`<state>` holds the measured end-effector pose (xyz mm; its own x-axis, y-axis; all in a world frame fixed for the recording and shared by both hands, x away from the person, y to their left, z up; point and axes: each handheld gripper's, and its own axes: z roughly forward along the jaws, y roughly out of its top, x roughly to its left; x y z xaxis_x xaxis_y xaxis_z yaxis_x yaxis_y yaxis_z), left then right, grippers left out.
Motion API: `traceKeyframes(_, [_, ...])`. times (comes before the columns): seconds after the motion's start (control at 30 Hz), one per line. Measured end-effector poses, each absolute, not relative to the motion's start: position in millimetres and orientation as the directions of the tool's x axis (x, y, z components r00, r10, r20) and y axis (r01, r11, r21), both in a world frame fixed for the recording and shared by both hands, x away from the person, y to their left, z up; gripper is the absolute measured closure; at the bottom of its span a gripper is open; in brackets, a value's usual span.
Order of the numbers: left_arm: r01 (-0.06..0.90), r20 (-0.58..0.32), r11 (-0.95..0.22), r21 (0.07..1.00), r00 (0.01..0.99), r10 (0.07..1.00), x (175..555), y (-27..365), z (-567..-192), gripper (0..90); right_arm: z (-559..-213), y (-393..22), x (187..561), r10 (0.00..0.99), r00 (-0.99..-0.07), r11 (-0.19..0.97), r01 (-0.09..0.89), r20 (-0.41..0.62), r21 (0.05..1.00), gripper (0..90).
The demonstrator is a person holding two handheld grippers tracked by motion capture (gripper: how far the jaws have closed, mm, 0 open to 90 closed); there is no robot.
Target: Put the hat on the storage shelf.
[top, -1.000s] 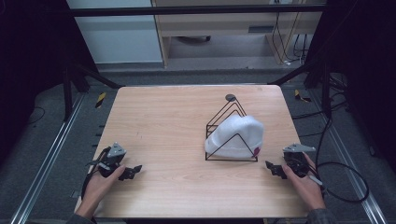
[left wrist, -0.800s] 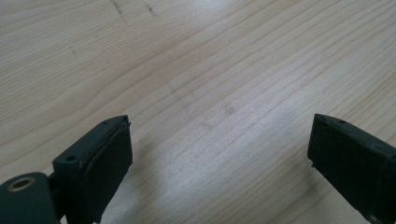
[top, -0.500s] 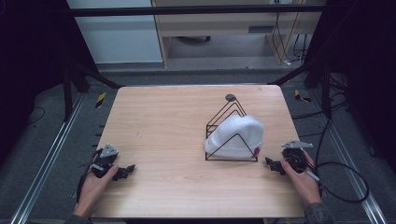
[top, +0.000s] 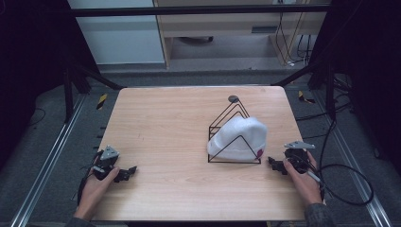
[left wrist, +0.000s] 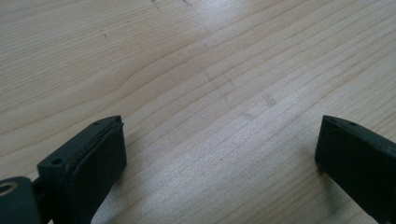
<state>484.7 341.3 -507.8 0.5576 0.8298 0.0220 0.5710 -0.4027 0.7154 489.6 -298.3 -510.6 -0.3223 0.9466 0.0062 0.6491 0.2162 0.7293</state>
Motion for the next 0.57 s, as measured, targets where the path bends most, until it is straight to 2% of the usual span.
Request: traceKeyframes(0.57, [0.574, 0.027, -0.405, 0.711, 0.554, 0.832, 485.0, 340.7, -507.8, 0.0, -512.1, -293.4, 483.4, 0.954, -0.299, 0.198, 0.646, 0.006, 0.738, 8.2])
